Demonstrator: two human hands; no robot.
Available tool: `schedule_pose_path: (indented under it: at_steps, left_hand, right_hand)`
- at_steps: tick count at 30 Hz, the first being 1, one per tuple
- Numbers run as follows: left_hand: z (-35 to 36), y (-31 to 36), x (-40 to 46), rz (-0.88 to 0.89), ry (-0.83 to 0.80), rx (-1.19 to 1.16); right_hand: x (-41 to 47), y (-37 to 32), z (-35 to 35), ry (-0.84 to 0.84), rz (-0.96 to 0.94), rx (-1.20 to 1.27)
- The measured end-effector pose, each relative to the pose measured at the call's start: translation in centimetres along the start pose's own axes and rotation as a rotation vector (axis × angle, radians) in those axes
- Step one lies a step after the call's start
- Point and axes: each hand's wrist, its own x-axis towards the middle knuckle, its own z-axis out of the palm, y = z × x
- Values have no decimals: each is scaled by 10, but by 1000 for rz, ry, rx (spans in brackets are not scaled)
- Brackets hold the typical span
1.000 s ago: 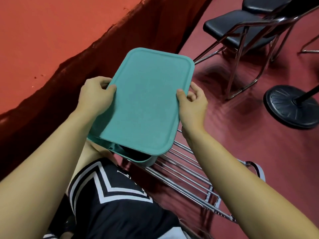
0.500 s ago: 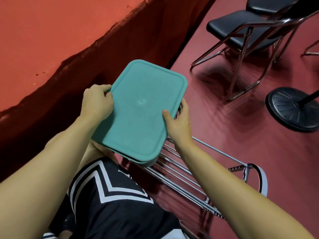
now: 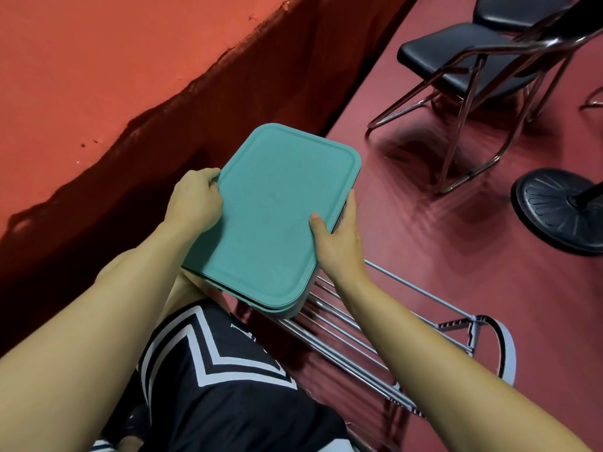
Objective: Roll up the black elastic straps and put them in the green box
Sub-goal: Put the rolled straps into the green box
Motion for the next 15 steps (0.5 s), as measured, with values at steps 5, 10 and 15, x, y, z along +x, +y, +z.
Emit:
schedule_pose_path:
  at_steps: [5,10,15]
  left_hand:
    - [3,-2,1,-76,52,34]
    - [9,-5,1,-72,84,51]
    - [20,-16,-9,1,31,146]
  right_hand:
    - [-4,3,0,-9,-23,-25]
    - [-8,5,3,12,-16,-45]
    - [-11,14,12,1,-43,-129]
